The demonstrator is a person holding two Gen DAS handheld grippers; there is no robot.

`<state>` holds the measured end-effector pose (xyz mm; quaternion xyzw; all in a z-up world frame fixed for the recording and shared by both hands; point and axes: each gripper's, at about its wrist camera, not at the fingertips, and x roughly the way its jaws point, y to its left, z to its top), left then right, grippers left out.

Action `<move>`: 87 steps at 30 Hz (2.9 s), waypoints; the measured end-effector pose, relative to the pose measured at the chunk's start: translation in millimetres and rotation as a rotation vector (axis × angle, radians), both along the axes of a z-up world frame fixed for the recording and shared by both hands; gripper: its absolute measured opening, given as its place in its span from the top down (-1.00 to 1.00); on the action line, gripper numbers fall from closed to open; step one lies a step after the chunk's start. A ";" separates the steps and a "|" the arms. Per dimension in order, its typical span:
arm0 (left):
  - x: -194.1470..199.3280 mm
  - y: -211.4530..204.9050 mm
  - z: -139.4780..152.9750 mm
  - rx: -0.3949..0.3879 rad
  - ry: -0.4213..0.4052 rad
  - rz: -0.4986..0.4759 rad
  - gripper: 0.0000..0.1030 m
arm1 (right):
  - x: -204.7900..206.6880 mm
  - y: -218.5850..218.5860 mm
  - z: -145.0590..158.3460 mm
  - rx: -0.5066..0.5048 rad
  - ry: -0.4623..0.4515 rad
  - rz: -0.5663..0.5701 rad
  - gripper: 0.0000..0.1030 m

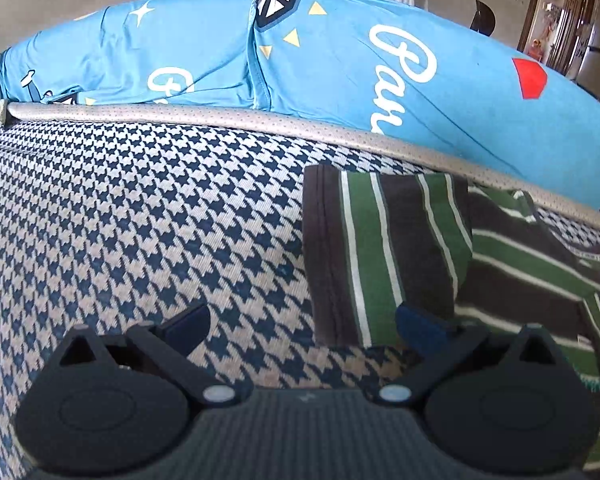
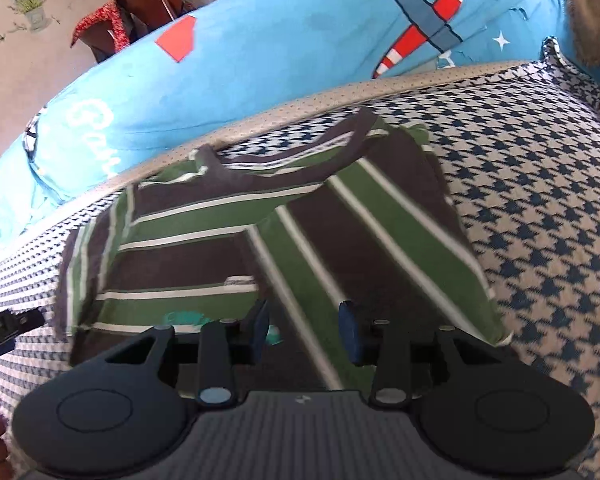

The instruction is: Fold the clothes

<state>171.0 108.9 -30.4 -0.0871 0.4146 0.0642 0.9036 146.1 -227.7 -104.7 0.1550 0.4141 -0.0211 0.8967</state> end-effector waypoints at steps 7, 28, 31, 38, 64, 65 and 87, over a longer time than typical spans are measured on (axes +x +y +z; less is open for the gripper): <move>23.0 12.8 -12.8 -0.090 0.007 -0.009 -1.00 | -5.4 18.8 1.6 -0.012 -0.005 0.052 0.11; 54.5 4.9 -26.4 -0.100 -0.037 -0.053 -0.20 | 8.1 22.3 -7.2 -0.001 0.033 0.055 0.11; 56.0 7.2 -25.3 -0.115 -0.045 -0.034 0.09 | 10.2 23.6 -8.1 -0.008 0.036 0.060 0.10; 54.1 16.4 -26.3 -0.150 -0.053 0.018 0.62 | 12.5 25.3 -8.7 -0.019 0.035 0.063 0.10; 49.3 5.9 -3.7 -0.193 -0.118 0.032 0.87 | 12.6 20.8 -7.8 -0.018 0.032 0.059 0.10; 48.1 2.6 0.3 -0.199 -0.127 0.023 0.88 | 12.0 20.0 -7.6 -0.018 0.031 0.059 0.10; -23.1 -141.5 11.9 -0.191 -0.118 -0.551 -0.01 | 5.3 -10.7 2.4 -0.015 -0.012 -0.029 0.10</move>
